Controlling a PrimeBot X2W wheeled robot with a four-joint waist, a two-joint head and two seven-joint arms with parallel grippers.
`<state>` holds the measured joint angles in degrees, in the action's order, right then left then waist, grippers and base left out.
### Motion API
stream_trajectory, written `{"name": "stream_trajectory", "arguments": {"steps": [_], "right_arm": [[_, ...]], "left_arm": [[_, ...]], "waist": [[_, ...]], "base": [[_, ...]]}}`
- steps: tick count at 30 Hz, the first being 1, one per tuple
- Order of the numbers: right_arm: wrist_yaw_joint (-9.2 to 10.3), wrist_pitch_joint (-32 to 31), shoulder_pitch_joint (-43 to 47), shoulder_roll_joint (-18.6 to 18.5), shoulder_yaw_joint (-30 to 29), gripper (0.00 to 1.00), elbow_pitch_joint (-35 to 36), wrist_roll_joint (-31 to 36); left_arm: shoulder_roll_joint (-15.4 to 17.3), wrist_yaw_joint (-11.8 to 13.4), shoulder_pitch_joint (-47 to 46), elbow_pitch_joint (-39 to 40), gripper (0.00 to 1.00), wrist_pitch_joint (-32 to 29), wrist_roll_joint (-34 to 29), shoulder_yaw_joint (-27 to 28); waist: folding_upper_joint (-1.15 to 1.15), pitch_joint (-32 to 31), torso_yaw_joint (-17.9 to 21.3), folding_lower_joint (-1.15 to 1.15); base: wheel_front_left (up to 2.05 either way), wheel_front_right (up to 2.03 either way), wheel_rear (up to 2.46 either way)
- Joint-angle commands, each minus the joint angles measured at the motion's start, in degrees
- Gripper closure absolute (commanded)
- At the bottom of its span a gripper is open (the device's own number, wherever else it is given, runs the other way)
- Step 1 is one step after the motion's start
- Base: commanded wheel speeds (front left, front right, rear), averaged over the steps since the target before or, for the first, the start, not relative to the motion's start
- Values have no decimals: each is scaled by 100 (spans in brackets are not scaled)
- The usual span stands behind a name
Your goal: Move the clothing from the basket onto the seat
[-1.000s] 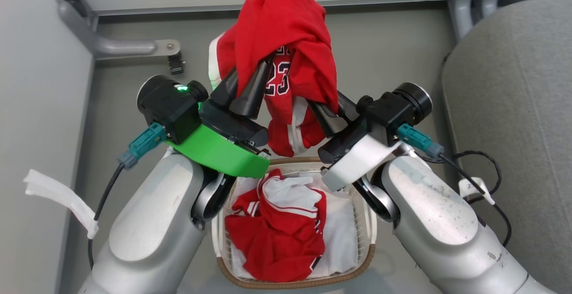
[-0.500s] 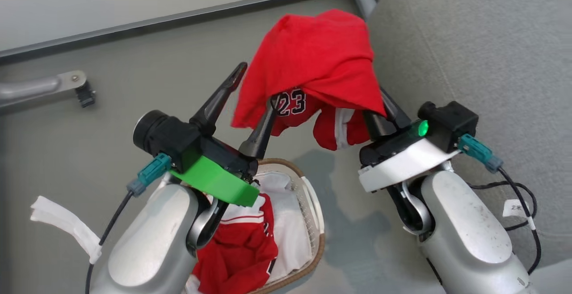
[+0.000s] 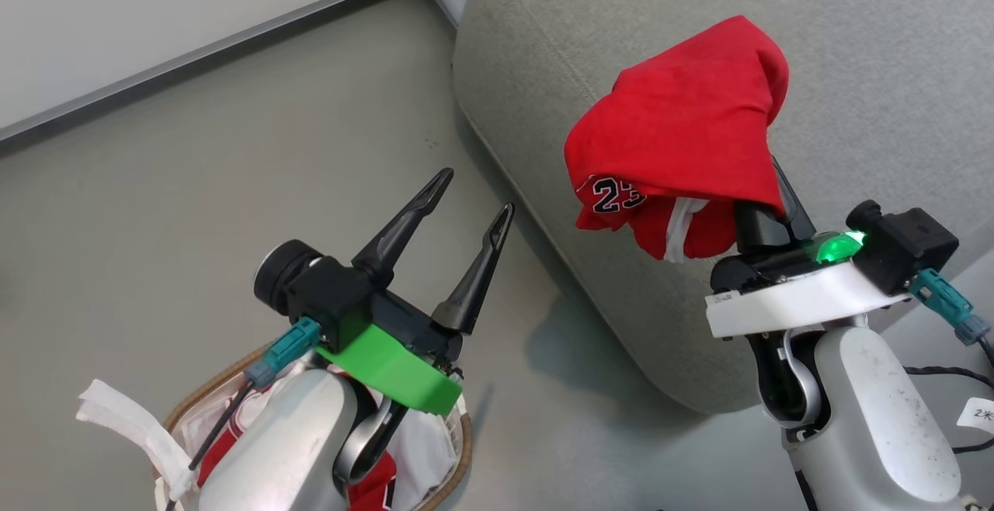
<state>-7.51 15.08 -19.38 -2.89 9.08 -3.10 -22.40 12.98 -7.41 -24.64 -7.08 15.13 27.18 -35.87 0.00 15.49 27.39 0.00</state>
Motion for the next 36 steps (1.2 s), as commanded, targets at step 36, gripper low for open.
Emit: {"name": "stream_trajectory", "arguments": {"steps": [36], "right_arm": [[6, -196, -3187, -1671, -3493, 100, -2993, 2513]], "left_arm": [[1128, -13, -734, 917, 0, 3, 59, -188]], "waist": [[0, 2672, -1378, 0]], "base": [[0, 0, 0]]}}
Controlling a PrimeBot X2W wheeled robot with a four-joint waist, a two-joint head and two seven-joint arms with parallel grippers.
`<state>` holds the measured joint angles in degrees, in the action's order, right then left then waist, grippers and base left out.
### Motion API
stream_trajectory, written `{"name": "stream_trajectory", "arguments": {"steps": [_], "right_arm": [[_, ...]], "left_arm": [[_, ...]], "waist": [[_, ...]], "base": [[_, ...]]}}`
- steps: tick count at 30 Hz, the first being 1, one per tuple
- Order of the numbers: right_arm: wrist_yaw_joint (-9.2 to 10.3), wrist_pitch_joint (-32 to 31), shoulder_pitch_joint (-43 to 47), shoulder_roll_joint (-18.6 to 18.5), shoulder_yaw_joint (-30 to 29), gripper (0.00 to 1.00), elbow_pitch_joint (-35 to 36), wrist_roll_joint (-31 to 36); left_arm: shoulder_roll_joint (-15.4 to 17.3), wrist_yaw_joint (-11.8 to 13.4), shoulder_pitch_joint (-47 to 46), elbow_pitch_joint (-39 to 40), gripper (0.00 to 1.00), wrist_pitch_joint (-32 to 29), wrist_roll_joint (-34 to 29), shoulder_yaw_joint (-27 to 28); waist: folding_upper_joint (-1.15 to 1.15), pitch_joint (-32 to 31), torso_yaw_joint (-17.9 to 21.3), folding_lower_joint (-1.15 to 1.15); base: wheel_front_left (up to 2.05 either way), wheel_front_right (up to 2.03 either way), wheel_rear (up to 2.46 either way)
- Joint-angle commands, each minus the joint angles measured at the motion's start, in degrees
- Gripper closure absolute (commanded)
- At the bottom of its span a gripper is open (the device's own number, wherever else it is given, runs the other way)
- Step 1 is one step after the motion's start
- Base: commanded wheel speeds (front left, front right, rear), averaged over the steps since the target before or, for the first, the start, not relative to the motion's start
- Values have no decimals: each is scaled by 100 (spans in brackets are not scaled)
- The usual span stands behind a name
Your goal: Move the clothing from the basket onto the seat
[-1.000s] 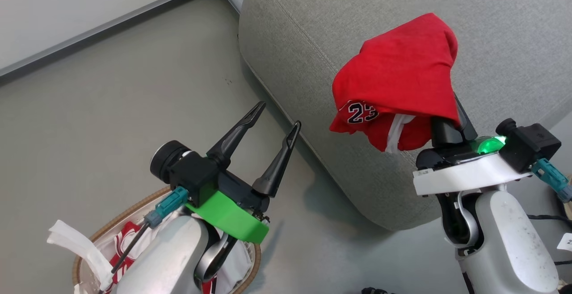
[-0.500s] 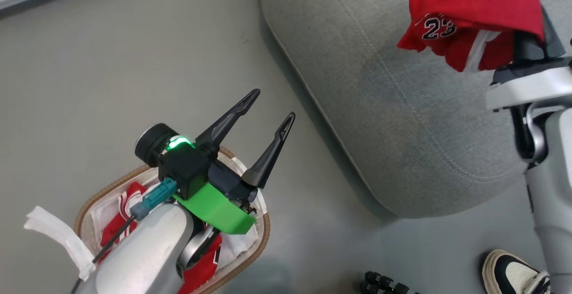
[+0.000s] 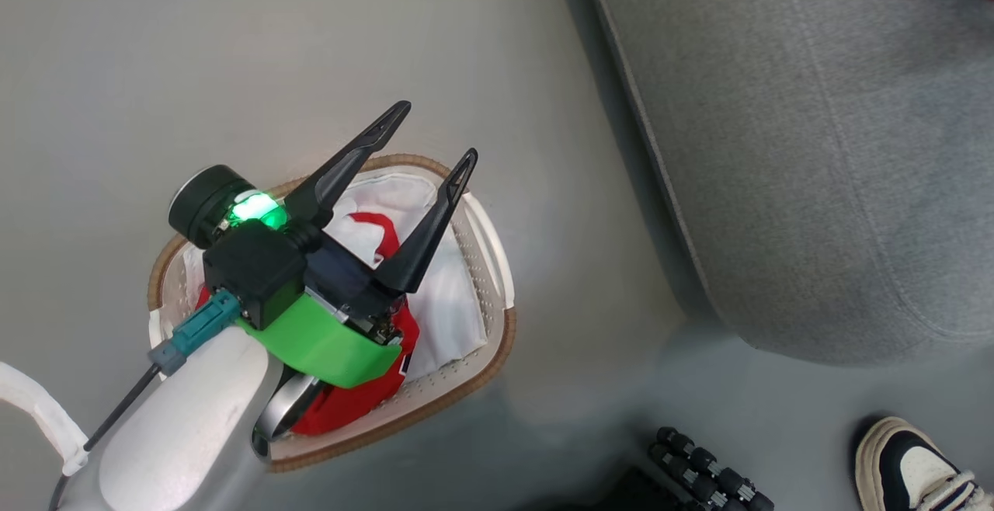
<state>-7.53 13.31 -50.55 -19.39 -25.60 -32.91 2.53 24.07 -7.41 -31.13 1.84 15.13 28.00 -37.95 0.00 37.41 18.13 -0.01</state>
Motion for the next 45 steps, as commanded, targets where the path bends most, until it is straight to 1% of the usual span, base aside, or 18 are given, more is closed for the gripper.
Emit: {"name": "stream_trajectory", "arguments": {"steps": [1, 3, 5, 8, 12, 13, 14, 15, 18, 21, 24, 28, 34, 36, 39, 42, 45], "right_arm": [[8, -79, -133, -35, -232, 100, 2, 130], [8, -272, -193, -112, -470, 100, 61, 370], [9, -442, -239, -297, -590, 100, 107, 518], [8, -595, -303, -440, -922, 100, 79, 447], [8, -510, -148, -452, -1215, 100, -184, 312], [8, -412, -119, -398, -1300, 62, -293, 267], [8, -324, -72, -357, -1348, 39, -402, 252], [8, -212, -20, -306, -1374, 0, -533, 227], [8, 87, 139, -136, -1248, 0, -832, 55], [8, 184, 392, 61, -1079, 0, -855, -312], [8, 188, 838, 326, -829, 0, -308, -647], [8, 191, 1460, 551, -589, 0, 386, -921], [8, 190, 2179, 852, -219, 0, 1159, -1012], [8, 188, 2314, 1057, -80, 0, 1393, -1088], [8, 188, 2458, 1278, 179, 0, 1605, -1075], [8, 188, 2549, 1468, 591, 0, 1712, -1014], [8, 189, 2527, 1537, 982, 0, 1668, -1007]], "left_arm": [[29, -13, -102, 65, 0, 3, -24, 18], [45, -13, -166, 119, 0, 3, -27, -11], [57, -13, -205, 132, 0, 3, -32, -26], [87, -13, -208, 180, 0, 3, -8, 47], [65, -13, -110, 90, 0, 3, 57, 232], [48, -13, -101, 66, 0, 3, 56, 264], [27, -13, -100, 37, 0, 3, 60, 292], [-3, -13, -100, 14, 0, 4, 72, 330], [-86, -13, -89, -70, 0, 3, 69, 402], [-154, -13, 6, -189, 0, 3, 86, 481], [-226, -13, 77, -352, 0, 3, 75, 624], [-347, -13, 239, -524, 0, 3, 60, 750], [-562, -13, 593, -763, 0, 3, 75, 1120], [-622, -13, 701, -877, 0, 3, 44, 1258], [-721, -13, 835, -987, 0, 3, 1, 1525], [-853, -13, 952, -1086, 0, 3, -68, 1822], [-987, -13, 1021, -1187, 0, 3, -142, 2134]], "waist": [[0, 536, -492, 1], [0, 644, -588, 1], [0, 718, -679, 1], [0, 807, -736, 1], [0, 823, -779, 1], [0, 806, -789, 1], [0, 782, -803, 1], [0, 750, -817, 1], [0, 616, -852, 1], [0, 433, -875, 1], [0, 232, -885, 1], [0, -77, -960, 1], [0, -548, -1126, 1], [0, -683, -1198, 1], [0, -840, -1311, 1], [0, -991, -1461, 1], [0, -1125, -1615, 1]], "base": [[0, 0, 0], [0, 0, 0], [0, 0, 0], [0, 0, 0], [0, 0, 0], [0, 0, 0], [0, 0, 0], [0, 0, 0], [0, 0, 0], [0, 0, 0], [0, 0, 0], [0, 0, 0], [0, 0, 0], [0, 0, 0], [0, 0, 0], [0, 0, 0], [0, 0, 0]]}}
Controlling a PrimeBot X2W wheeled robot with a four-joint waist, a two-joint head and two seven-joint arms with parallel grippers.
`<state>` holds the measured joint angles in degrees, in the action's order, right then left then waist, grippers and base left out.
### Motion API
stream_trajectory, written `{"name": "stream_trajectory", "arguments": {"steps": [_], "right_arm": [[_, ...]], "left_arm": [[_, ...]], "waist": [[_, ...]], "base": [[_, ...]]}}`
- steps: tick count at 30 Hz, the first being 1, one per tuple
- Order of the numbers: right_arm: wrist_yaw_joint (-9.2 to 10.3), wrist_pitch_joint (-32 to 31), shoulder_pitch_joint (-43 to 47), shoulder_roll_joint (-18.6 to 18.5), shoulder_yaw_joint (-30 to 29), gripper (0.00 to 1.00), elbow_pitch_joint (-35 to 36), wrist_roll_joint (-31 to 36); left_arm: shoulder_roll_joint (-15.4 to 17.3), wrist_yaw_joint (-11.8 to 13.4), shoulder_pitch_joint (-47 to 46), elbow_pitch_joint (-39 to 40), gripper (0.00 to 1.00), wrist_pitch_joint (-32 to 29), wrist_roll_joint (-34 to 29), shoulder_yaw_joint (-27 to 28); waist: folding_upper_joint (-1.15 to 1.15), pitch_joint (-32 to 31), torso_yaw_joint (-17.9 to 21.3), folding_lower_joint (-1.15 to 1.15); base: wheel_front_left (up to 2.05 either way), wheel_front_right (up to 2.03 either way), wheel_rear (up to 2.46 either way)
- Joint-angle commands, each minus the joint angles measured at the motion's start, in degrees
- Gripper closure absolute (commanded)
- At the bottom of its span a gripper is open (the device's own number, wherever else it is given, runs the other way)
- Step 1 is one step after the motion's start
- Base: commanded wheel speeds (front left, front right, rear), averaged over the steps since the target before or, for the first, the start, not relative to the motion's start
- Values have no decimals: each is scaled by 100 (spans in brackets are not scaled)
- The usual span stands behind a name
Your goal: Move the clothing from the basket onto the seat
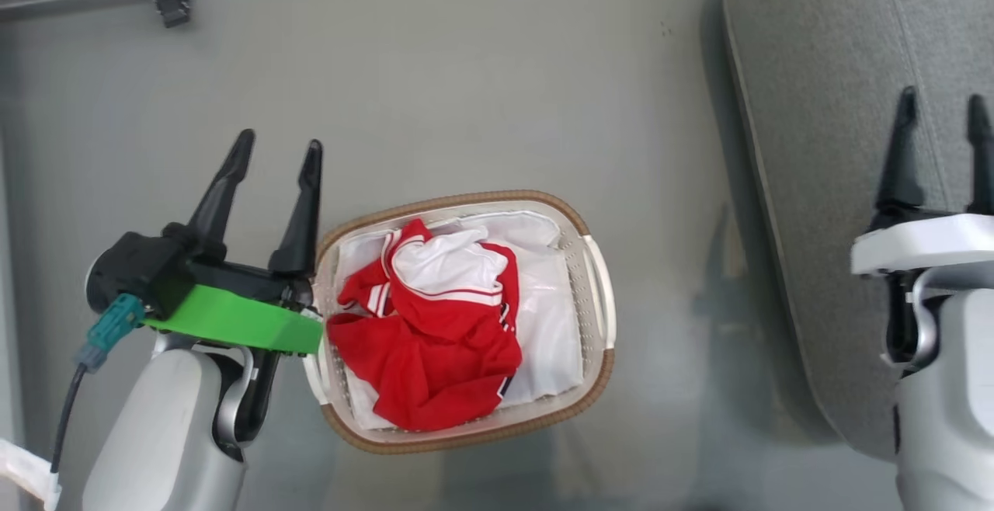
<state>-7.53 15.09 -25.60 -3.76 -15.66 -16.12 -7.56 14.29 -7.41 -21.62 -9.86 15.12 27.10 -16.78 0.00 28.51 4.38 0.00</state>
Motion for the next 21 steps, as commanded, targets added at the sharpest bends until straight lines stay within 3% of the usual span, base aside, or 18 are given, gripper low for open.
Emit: {"name": "stream_trajectory", "arguments": {"steps": [1, 14, 21], "right_arm": [[8, 11, -10, 1, 147, 0, -58, 10], [8, 11, -271, 73, 1752, 0, -731, -566], [8, 11, 29, 73, 2123, 0, -781, -593]], "left_arm": [[-61, -13, 107, -64, 0, 4, -92, 122], [-525, -13, 399, -561, 0, 4, -564, 1042], [-691, -13, 677, -646, 0, 4, -800, 1415]], "waist": [[0, -282, -296, 0], [0, -883, -787, 0], [0, -1227, -788, 0]], "base": [[0, 0, 0], [0, 0, 0], [0, 0, 0]]}}
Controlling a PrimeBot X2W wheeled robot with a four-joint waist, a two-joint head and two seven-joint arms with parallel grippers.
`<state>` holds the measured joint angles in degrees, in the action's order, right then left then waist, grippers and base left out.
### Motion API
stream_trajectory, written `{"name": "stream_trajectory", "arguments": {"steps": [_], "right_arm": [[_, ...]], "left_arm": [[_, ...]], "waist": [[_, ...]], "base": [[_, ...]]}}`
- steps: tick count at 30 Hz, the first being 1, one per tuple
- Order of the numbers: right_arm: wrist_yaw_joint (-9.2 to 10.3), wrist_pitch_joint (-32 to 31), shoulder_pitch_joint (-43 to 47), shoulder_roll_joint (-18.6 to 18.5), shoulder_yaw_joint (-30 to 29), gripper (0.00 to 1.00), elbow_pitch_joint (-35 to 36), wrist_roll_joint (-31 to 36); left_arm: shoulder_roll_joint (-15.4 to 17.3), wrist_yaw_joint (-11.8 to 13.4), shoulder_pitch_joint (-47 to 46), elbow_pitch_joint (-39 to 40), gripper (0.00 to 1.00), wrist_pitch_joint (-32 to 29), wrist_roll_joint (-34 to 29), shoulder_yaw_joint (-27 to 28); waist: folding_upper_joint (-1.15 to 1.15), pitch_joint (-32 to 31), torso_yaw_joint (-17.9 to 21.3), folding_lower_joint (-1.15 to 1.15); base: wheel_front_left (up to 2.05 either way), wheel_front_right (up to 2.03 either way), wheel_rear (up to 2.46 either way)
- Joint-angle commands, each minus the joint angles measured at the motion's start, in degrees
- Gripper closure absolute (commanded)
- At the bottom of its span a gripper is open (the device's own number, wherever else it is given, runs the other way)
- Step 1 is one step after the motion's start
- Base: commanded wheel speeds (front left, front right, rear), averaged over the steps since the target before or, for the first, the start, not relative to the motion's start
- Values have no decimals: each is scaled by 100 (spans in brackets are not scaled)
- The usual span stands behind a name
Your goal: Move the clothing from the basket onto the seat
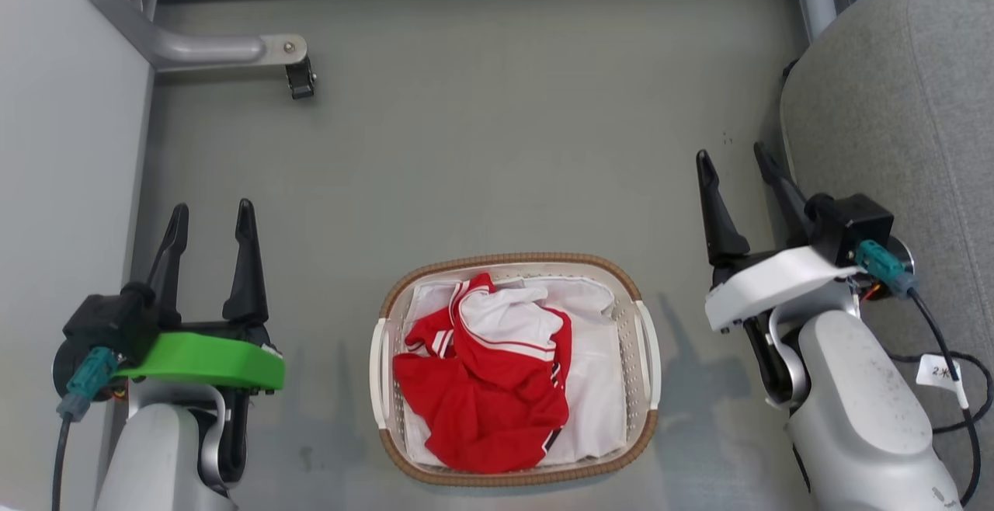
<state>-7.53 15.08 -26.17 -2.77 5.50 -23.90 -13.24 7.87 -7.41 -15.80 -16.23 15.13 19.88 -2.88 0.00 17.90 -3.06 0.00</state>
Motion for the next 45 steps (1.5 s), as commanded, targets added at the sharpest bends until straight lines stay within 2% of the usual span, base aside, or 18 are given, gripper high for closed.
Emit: {"name": "stream_trajectory", "arguments": {"steps": [1, 14, 28, 34, 45], "right_arm": [[8, 12, 150, -26, 14, 0, 11, -17], [8, 12, 902, -22, 62, 0, 101, -109], [8, 13, 1014, -25, 127, 0, 118, -36], [8, 12, 762, -25, 170, 0, 265, -67], [8, 13, -103, -24, 545, 0, 764, -28]], "left_arm": [[-80, -13, 133, 2, 0, 4, -111, 93], [-321, -13, 853, 149, 0, 4, -345, 357], [-347, -13, 1011, 167, 0, 3, -319, 215], [-290, -13, 746, 95, 0, 3, -157, -14], [-191, -13, 34, -440, 0, 4, 235, -863]], "waist": [[0, -213, -45, 0], [0, -807, 27, 0], [0, -821, 49, 0], [0, -381, 130, 0], [0, 954, 516, 0]], "base": [[0, 0, 0], [0, 0, 0], [0, 0, 0], [0, 0, 0], [0, 0, 0]]}}
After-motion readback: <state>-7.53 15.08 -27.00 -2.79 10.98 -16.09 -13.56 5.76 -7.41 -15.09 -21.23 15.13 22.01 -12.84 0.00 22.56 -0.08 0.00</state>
